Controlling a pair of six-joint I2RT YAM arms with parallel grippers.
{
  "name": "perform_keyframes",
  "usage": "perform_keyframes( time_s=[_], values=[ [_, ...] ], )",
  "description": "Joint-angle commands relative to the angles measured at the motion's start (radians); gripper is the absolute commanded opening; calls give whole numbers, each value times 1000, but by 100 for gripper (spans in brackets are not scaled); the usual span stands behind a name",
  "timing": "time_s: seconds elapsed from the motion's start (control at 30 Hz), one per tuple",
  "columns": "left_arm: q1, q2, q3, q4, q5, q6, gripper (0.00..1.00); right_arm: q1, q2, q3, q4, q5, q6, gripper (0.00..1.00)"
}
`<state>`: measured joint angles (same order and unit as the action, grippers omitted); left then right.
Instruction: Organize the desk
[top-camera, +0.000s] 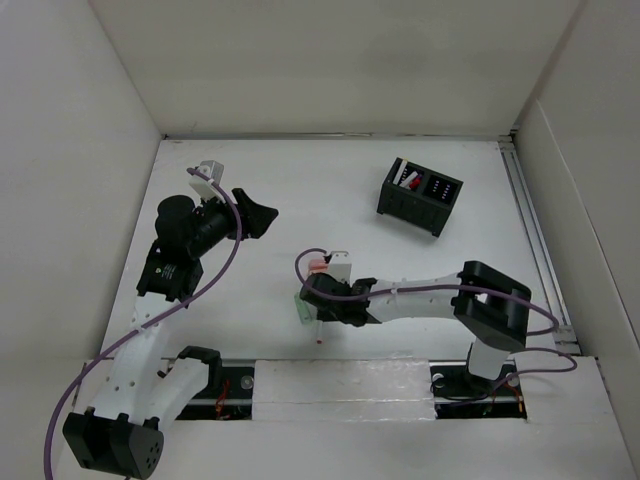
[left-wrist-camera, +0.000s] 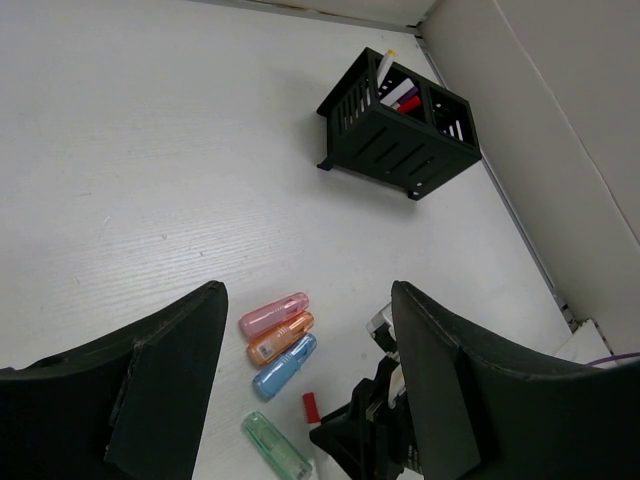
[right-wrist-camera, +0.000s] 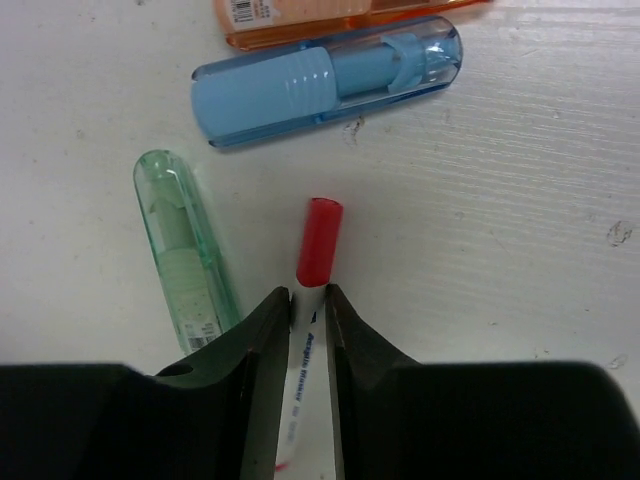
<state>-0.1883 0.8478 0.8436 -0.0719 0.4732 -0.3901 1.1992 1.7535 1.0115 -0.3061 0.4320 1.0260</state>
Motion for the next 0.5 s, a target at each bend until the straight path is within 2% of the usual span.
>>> perform_keyframes(
  time_s=[0.0,0.07,0.17,0.23,0.3,0.37,0.47],
  values=[
    [3,-13,11,32,7,10,63,7,0,-10,-56,56,25,25],
    [3,-7,20,27,-2,13,63,7,-14,-36,-85,82,40,25],
    [3,-9,17,30,10,11,63,-12,-52,-88,-106,93,32,16],
    [3,-9,17,34,2,11,63,-23,-80,-108,-119,103,34,17],
    [3,-6,20,31,4,11,63,-33,-91,-114,-131,108,29,25],
    [3,-12,15,37,7,10,63,-33,-92,-106,-131,111,5,37],
    [3,-6,20,31,1,10,63,-43,-66,-68,-149,131,-20,39]
  ],
)
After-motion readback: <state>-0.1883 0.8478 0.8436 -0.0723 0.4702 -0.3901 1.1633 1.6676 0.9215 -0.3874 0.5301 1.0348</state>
